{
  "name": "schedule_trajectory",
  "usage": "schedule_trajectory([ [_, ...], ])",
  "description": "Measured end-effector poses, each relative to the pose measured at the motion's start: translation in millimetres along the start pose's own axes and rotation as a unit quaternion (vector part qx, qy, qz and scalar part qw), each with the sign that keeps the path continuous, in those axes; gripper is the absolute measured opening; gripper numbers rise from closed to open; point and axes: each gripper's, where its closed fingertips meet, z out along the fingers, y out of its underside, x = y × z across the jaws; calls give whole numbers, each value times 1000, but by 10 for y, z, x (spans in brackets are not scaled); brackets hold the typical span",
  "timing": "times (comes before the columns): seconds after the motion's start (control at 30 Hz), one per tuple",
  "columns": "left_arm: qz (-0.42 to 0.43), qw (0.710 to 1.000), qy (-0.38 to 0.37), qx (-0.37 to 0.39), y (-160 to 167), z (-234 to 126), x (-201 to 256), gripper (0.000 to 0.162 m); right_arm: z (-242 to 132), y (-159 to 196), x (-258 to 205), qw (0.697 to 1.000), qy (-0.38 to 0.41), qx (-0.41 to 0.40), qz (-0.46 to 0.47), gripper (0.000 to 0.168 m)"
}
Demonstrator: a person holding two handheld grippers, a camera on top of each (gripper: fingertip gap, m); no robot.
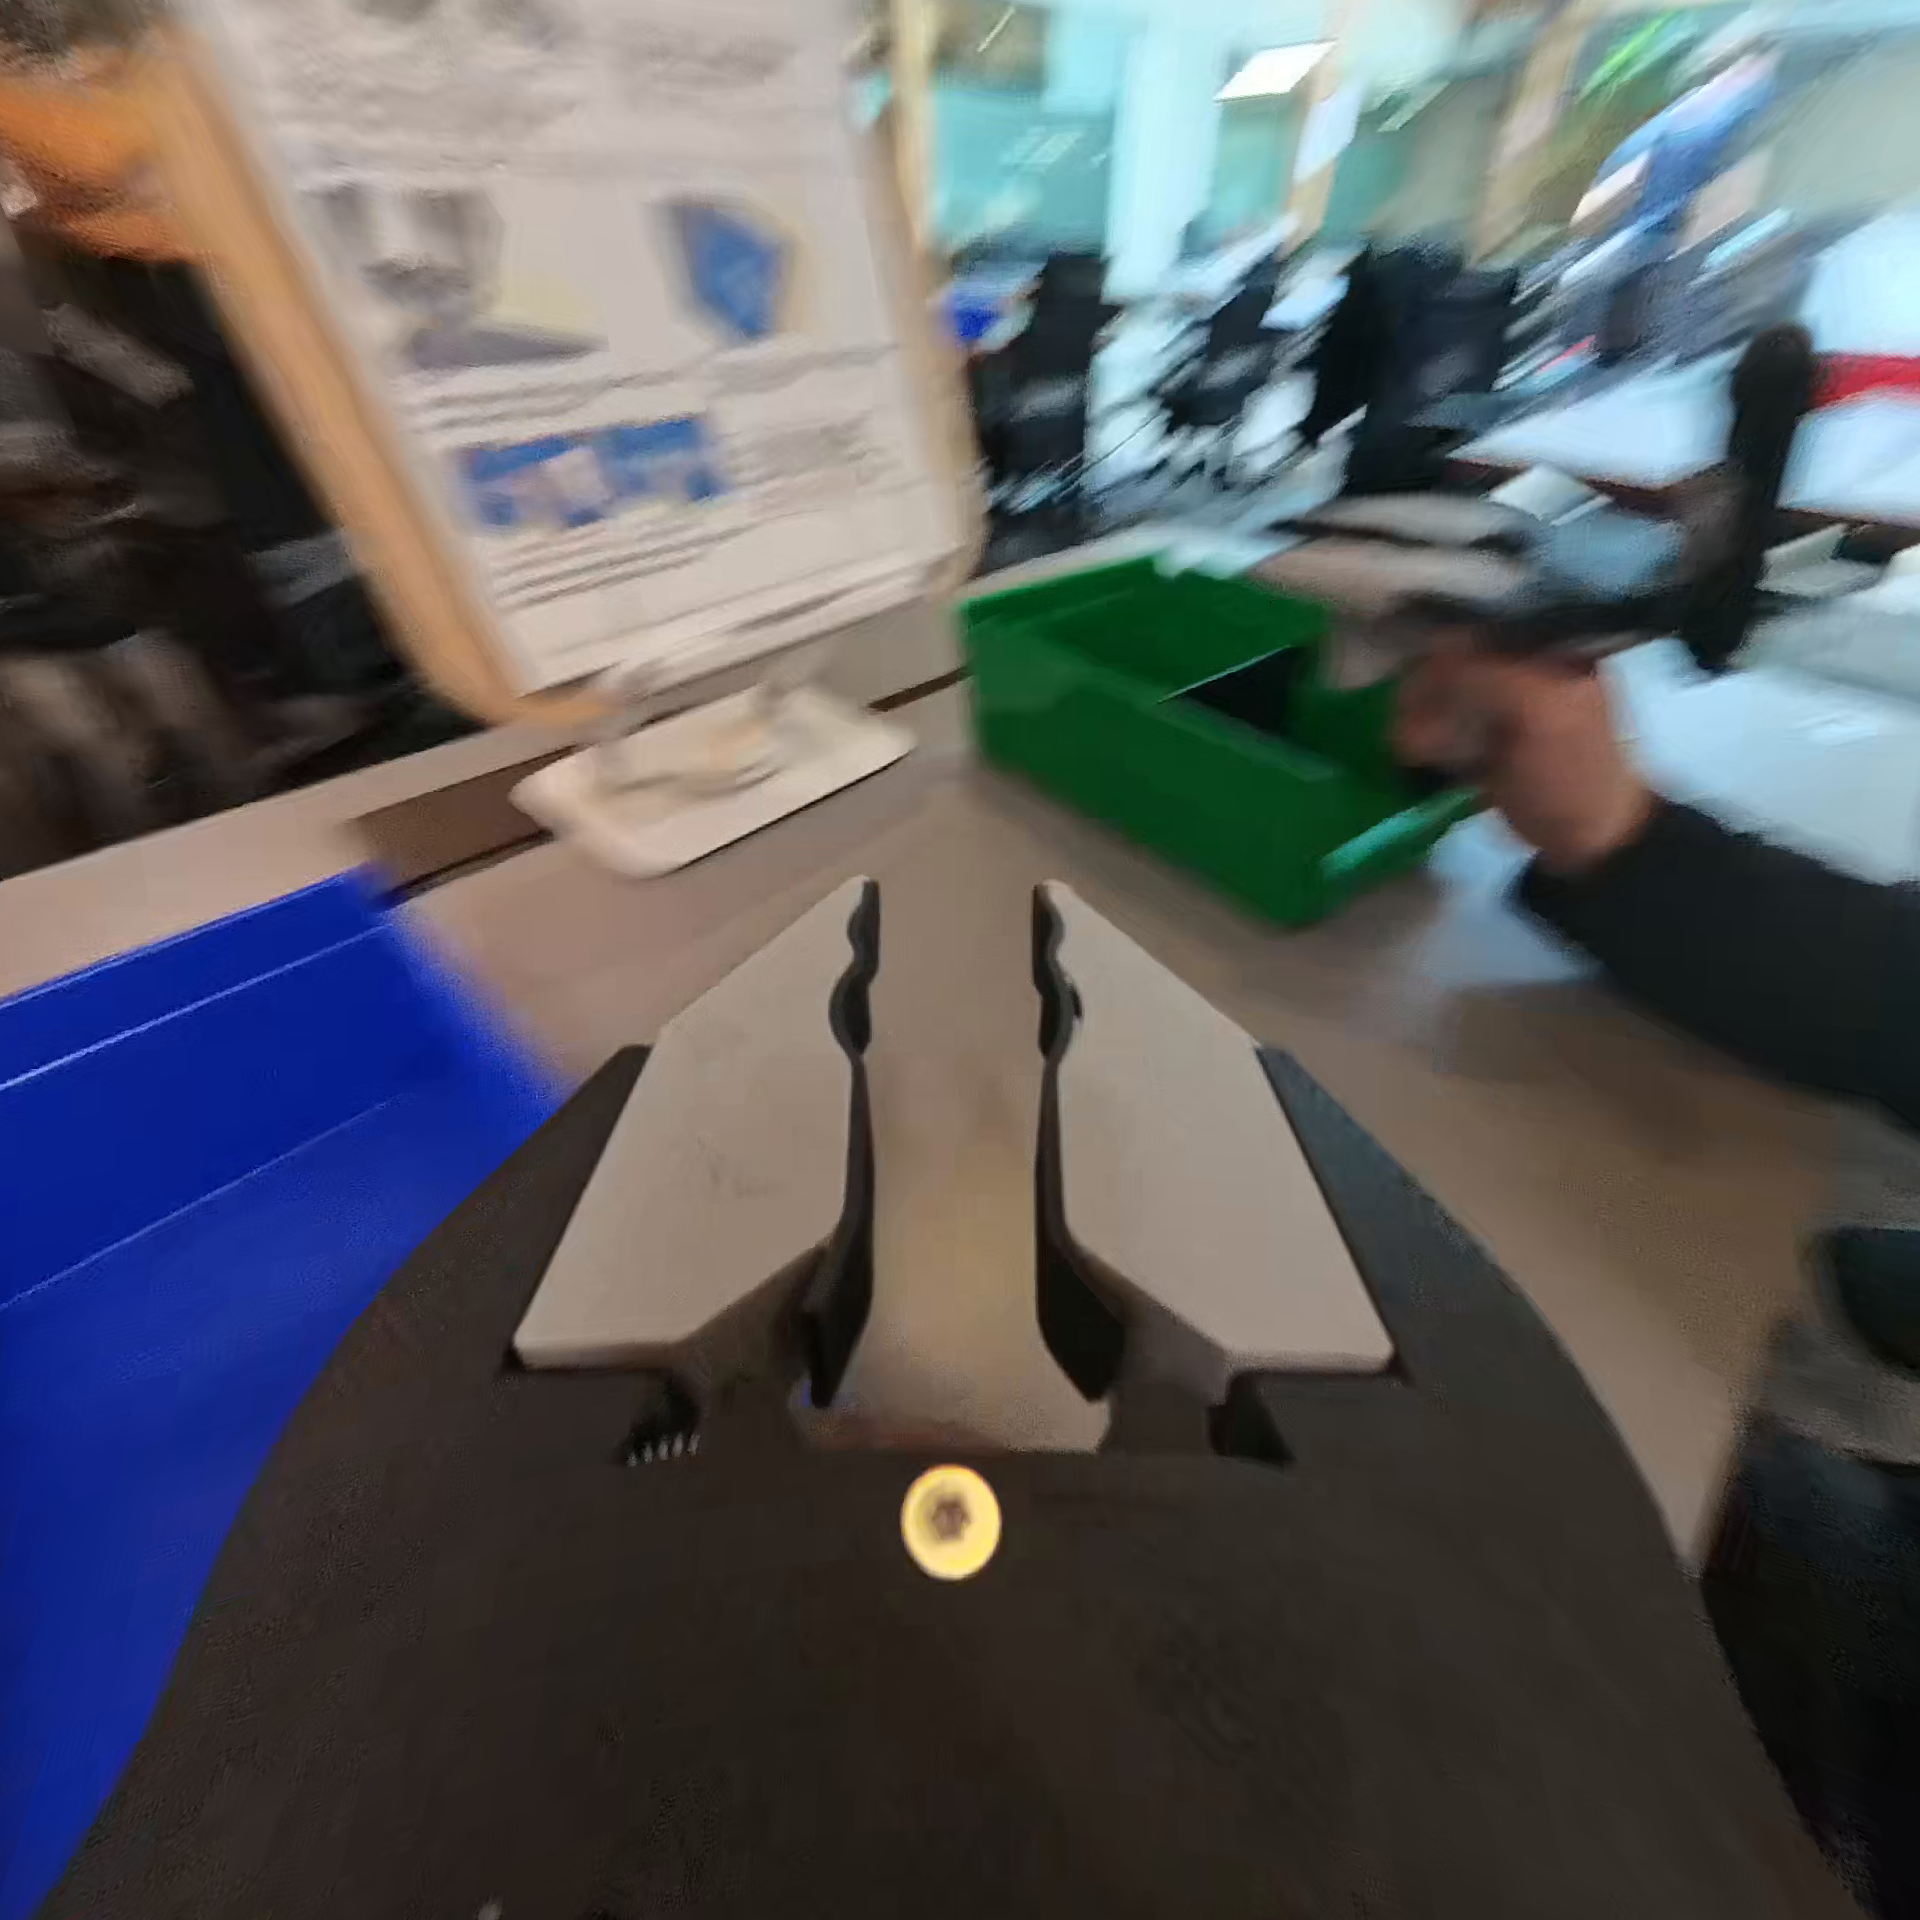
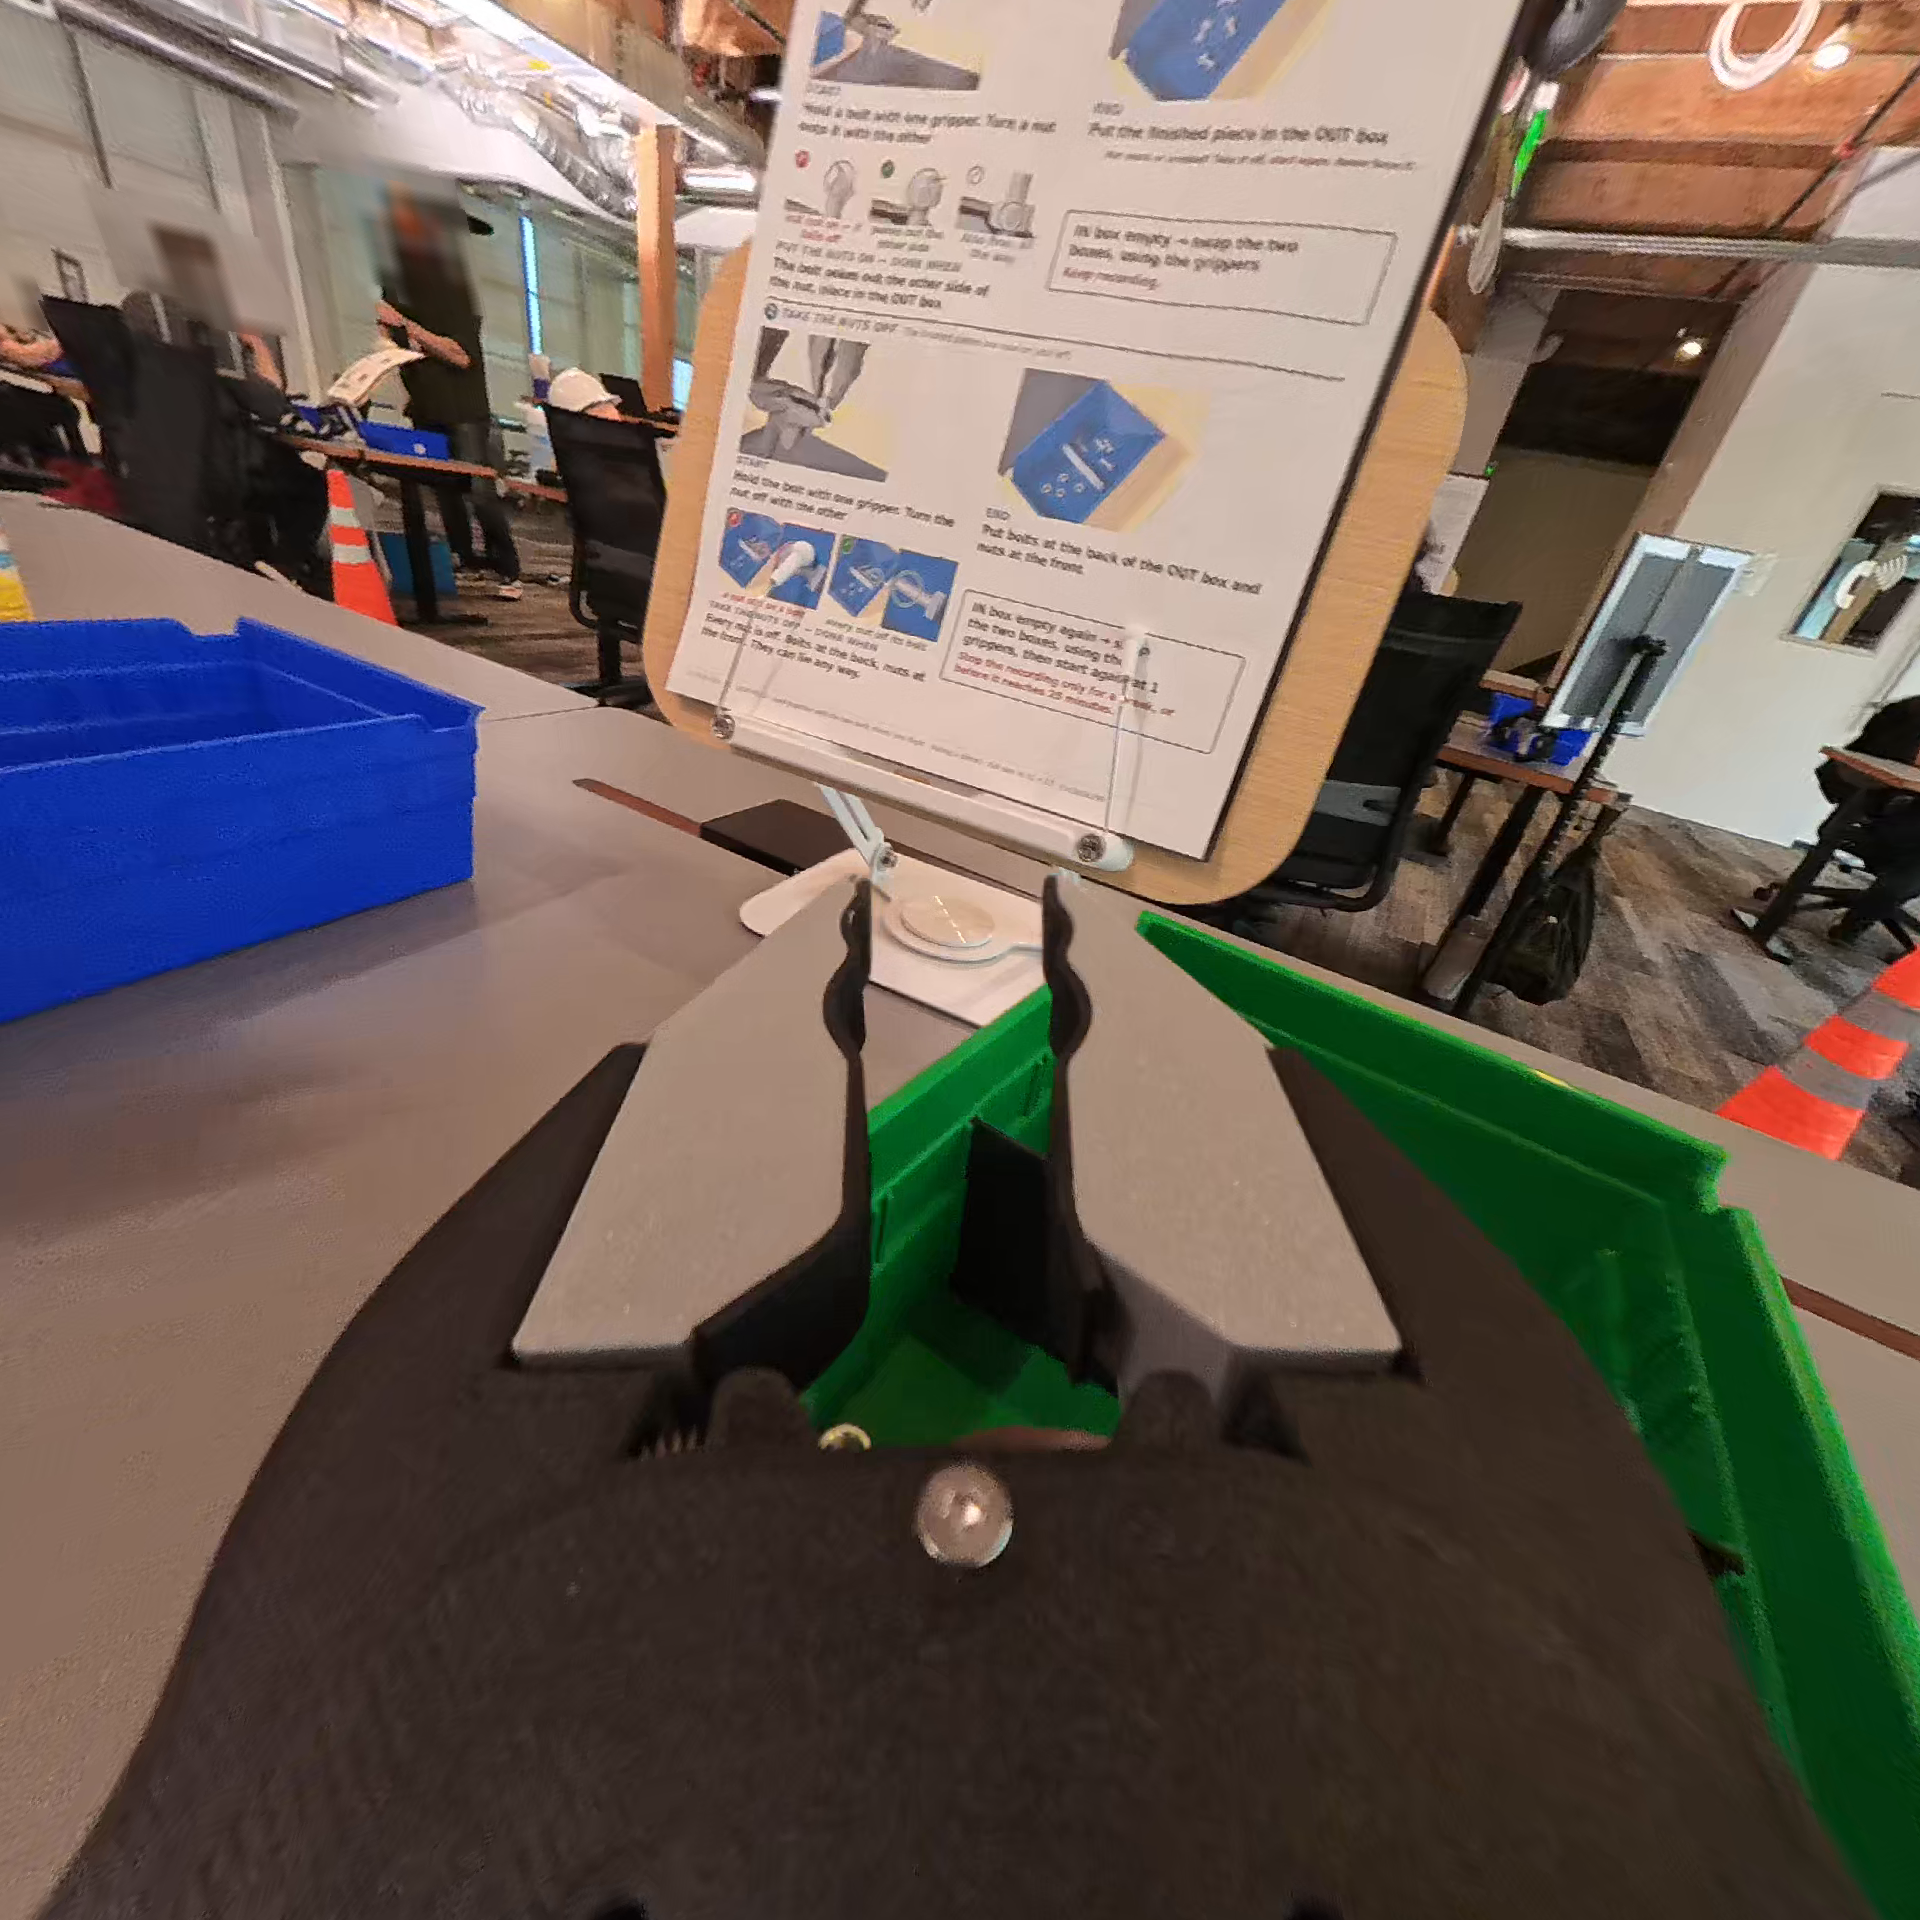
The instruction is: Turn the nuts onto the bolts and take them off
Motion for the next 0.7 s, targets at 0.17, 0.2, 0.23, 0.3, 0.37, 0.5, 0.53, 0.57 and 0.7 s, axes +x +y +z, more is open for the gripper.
schedule_trajectory([
  [0.17,-83,962,-119,-231,962,-196,-1097,34,-40,-116,-247,999,-29,21,-18,29],
  [0.2,-118,951,-109,-264,1160,-146,-1139,34,-49,-140,-283,999,-30,26,-25,29],
  [0.23,-143,941,-105,-289,1329,-92,-1169,33,-56,-155,-318,999,-32,29,-30,29],
  [0.3,-158,925,-110,-329,1594,-6,-1229,27,-65,-167,-390,998,-40,33,-31,29],
  [0.37,-171,907,-107,-371,1794,40,-1224,26,-69,-157,-444,998,-47,31,-35,29],
  [0.5,-166,900,-100,-392,1810,102,-1177,24,-89,-176,-473,997,-51,34,-40,29],
  [0.53,-163,898,-104,-395,1817,107,-1193,25,-98,-193,-477,997,-53,37,-37,29],
  [0.57,-163,896,-107,-398,1827,113,-1203,24,-106,-210,-483,997,-56,40,-35,29],
  [0.7,-192,898,-92,-384,1779,190,-1211,28,-133,-243,-504,996,-58,45,-42,29],
])
